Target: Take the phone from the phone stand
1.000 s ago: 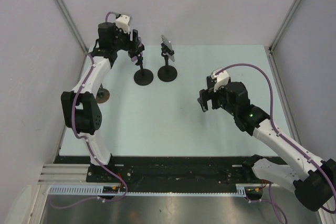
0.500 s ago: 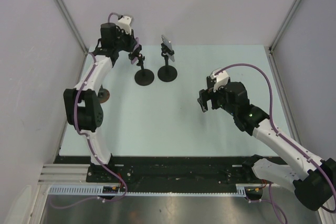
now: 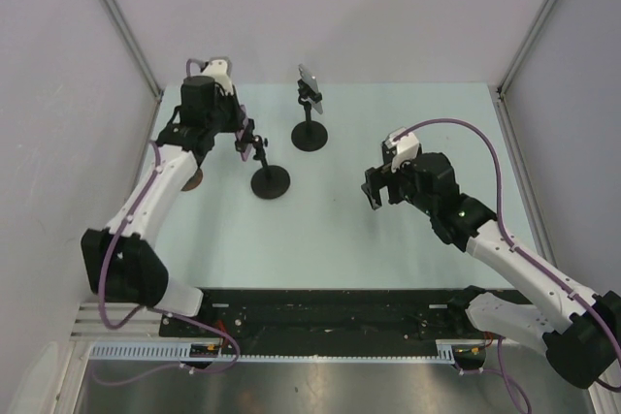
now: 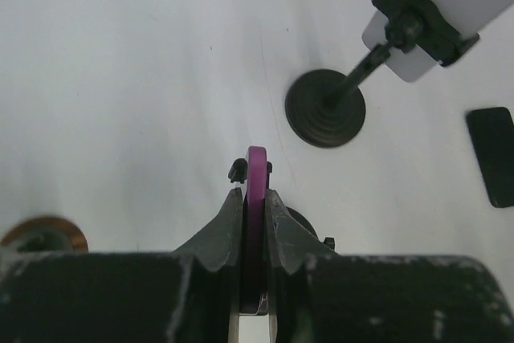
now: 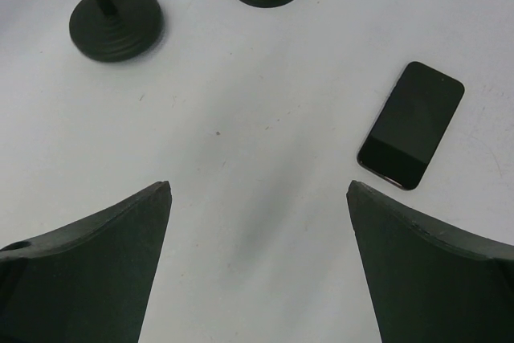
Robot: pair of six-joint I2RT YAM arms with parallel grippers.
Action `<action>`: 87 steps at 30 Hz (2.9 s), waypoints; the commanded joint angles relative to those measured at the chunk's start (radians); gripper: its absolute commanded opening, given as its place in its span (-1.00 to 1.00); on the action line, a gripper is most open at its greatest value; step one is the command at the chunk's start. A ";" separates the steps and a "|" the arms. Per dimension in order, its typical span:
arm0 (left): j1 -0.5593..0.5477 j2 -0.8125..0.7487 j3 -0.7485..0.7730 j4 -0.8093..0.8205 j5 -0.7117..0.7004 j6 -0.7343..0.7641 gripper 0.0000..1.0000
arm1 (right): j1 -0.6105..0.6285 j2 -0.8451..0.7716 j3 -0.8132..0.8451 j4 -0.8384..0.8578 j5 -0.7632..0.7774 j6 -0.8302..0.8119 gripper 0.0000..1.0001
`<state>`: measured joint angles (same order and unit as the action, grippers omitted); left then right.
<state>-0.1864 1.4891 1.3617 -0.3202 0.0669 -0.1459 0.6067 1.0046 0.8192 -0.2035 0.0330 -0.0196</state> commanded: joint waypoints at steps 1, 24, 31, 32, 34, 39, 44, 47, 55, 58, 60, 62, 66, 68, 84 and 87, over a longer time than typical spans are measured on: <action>-0.111 -0.205 -0.038 0.012 -0.221 -0.159 -1.00 | 0.019 -0.003 0.006 0.053 -0.024 0.004 0.92; -0.596 -0.273 -0.173 -0.049 -0.546 -0.469 -0.47 | 0.195 0.092 0.008 0.151 0.033 0.041 0.93; -0.596 -0.296 -0.187 -0.049 -0.495 -0.457 0.19 | 0.263 0.108 0.008 0.193 0.103 0.075 0.93; -0.596 -0.300 -0.185 -0.048 -0.493 -0.452 0.28 | 0.271 0.111 0.008 0.193 0.126 0.075 0.93; -0.596 -0.323 -0.184 -0.049 -0.496 -0.433 0.60 | 0.298 0.109 0.008 0.193 0.152 0.087 0.94; -0.581 -0.401 -0.190 -0.049 -0.530 -0.376 1.00 | 0.337 0.121 0.066 0.193 0.228 0.155 1.00; -0.484 -0.519 -0.213 -0.049 -0.449 -0.290 0.99 | 0.393 0.167 0.156 0.149 0.318 0.227 0.99; -0.426 -0.596 -0.259 -0.049 -0.415 -0.238 1.00 | 0.410 0.221 0.241 0.104 0.340 0.279 0.99; -0.378 -0.783 -0.384 -0.040 -0.467 -0.116 1.00 | 0.450 0.380 0.475 -0.022 0.355 0.397 1.00; -0.378 -0.865 -0.455 -0.017 -0.469 -0.109 1.00 | 0.469 0.425 0.540 -0.056 0.369 0.429 1.00; -0.378 -0.918 -0.502 -0.007 -0.469 -0.104 1.00 | 0.473 0.466 0.566 -0.076 0.381 0.452 1.00; -0.378 -0.941 -0.539 -0.003 -0.467 -0.104 1.00 | 0.482 0.520 0.621 -0.118 0.415 0.474 0.99; -0.378 -0.986 -0.585 -0.002 -0.466 -0.098 1.00 | 0.496 0.639 0.759 -0.227 0.461 0.477 0.95; -0.378 -1.001 -0.598 0.000 -0.470 -0.092 1.00 | 0.501 0.686 0.814 -0.296 0.476 0.472 0.88; -0.378 -0.963 -0.628 0.055 -0.291 0.015 1.00 | 0.499 0.701 0.879 -0.358 0.429 0.255 -1.00; -0.378 -0.932 -0.635 0.087 -0.199 0.046 1.00 | 0.475 0.645 0.816 -0.309 0.297 0.109 -1.00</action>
<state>-0.5705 0.5182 0.7311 -0.3080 -0.2806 -0.1707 1.1034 1.7580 1.6688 -0.5785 0.4473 0.2844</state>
